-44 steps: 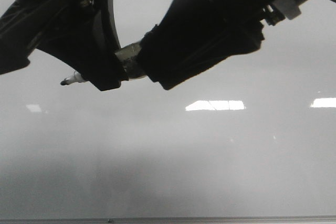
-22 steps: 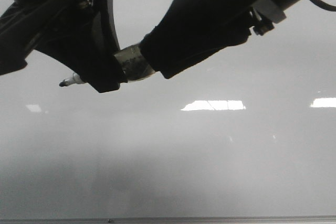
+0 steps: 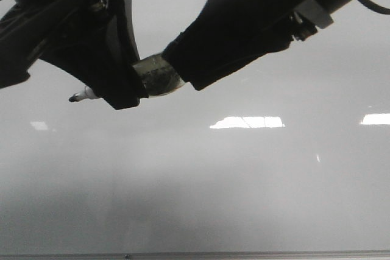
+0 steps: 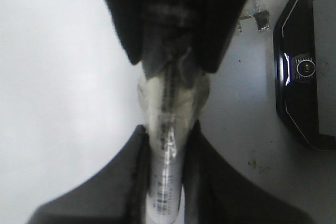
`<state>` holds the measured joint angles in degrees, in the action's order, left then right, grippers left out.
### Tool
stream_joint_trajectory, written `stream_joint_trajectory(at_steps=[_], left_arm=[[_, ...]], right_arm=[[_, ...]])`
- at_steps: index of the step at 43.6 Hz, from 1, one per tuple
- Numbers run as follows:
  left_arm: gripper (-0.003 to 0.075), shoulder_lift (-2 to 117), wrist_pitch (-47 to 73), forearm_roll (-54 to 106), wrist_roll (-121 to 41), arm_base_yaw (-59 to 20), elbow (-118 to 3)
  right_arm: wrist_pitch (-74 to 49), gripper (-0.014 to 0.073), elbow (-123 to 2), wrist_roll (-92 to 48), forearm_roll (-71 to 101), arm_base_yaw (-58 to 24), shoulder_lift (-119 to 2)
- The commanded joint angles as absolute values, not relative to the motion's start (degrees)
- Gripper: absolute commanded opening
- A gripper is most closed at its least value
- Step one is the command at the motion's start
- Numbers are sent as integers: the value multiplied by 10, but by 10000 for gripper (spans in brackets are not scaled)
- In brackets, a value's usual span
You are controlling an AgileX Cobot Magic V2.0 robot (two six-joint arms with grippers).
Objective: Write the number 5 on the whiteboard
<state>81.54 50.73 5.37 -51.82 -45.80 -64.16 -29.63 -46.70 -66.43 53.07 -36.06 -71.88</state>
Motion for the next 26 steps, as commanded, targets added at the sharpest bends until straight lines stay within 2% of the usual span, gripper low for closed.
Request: stream_joint_trajectory(at_steps=[1,5,6,11,13,26], left_arm=[[136,793,460,61,-497,-462,-661],[335,790,449,61,-484,-462,-661],[419,790,445,61,-483,-462,-661],[602,782,432,61,-483,-462,-661],[635,782,432,61,-483,-462,-661],[636,782,434,61,-483,-461,-661]], right_arm=[[-319,-67,-484,-659,534,-336,-707],[-350,-67,-482,-659,534,-307,-706],[-355,-67,-480,-659,532,-300,-706],[-365,-62,-458,-638,519,-259,-693],[-356,-62,-447,-627,510,-241,-679],[-169,-62,-390,-560,505,-157,-527]])
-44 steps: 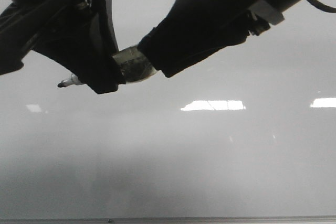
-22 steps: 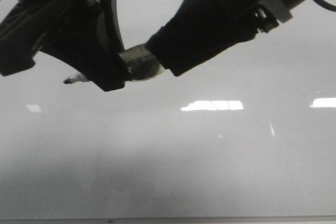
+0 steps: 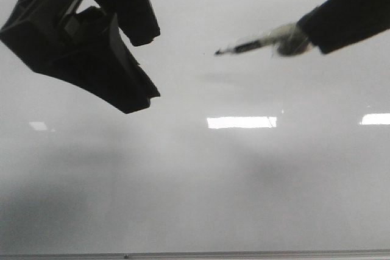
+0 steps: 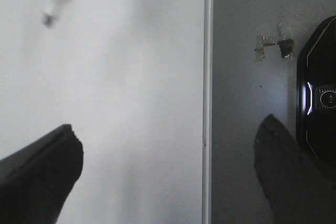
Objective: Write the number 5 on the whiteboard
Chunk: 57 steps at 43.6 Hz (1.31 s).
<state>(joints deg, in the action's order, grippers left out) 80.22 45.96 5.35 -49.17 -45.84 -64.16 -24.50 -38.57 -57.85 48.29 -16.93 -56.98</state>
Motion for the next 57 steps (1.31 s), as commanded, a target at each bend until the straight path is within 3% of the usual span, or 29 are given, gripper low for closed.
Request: stream_joint_trajectory(at_steps=[1,7,14,28,38,57], left_arm=[[636,782,434,61,-483,-461,-661],[621,782,433,61,-483,-461,-661],[540,782,433,61,-483,-461,-661],[176,782,434,61,-483,-461,-661],[-17,782,434,61,-483,-461,-661],[-20,782,434,61,-483,-461,-661]], right_arm=[[-155,-62,-387,-559,508,-157,-518],[-105,-62,-378,-560,523,-156,-482],[-60,-62,-378,-560,525,-156,-478],[-12,-62,-378,-560,526,-156,-480],[-27,-62,-397,-560,538,-156,-505],[-48,-62,-546,-560,537,-159,-678]])
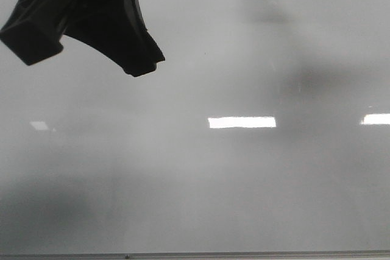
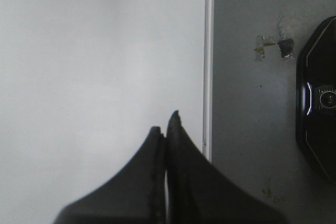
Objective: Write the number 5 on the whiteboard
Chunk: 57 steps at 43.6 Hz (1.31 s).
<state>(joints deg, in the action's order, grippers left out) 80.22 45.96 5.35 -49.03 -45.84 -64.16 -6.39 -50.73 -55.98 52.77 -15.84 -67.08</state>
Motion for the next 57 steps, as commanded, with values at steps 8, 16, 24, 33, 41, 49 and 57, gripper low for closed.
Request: stream_joint_trajectory(at_steps=[8,16,24,33,41,49,57], left_arm=[[-20,782,434,61,-483,-461,-661],[-20,782,434,61,-483,-461,-661],[-20,782,434,61,-483,-461,-661],[-20,782,434,61,-483,-461,-661],[-20,783,434,61,-483,-461,-661],[-20,783,435,61,-483,-461,-661],[-20,783,435,61,-483,-461,-661]], right_arm=[[-50,-62,-582,-560,537,-159,-714],[-55,-62,-585,-560,537,-159,-733],[-111,-62,-567,-561,534,-166,-741],[-62,-62,-488,-561,534,-218,-742],[-39,-62,-476,-561,540,-224,-741],[-28,-62,-471,-561,560,-212,-734],[-16,-62,-417,-561,571,-174,-705]])
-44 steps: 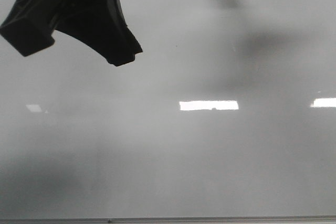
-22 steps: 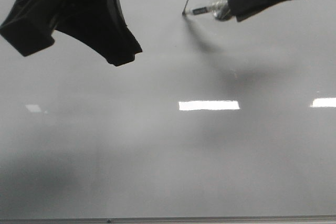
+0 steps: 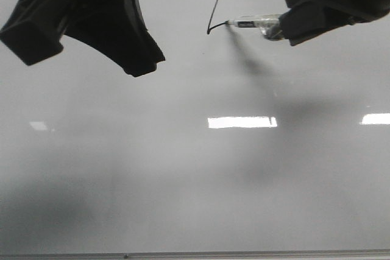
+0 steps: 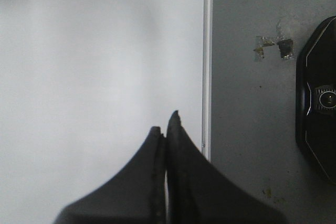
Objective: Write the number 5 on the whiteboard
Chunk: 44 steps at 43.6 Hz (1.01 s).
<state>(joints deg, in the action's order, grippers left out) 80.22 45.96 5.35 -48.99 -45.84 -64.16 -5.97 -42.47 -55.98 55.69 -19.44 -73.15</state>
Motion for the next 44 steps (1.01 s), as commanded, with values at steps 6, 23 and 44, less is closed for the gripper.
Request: stream_joint_trajectory(at_steps=[6,23,44], left_arm=[[-20,783,435,61,-483,-461,-661],[-20,783,436,61,-483,-461,-661],[-20,783,436,61,-483,-461,-661]], right_arm=[[-16,-62,-369,-561,589,-160,-694],[-17,-62,-384,-561,629,-258,-789],[-53,-62,-477,-561,637,-243,-707]])
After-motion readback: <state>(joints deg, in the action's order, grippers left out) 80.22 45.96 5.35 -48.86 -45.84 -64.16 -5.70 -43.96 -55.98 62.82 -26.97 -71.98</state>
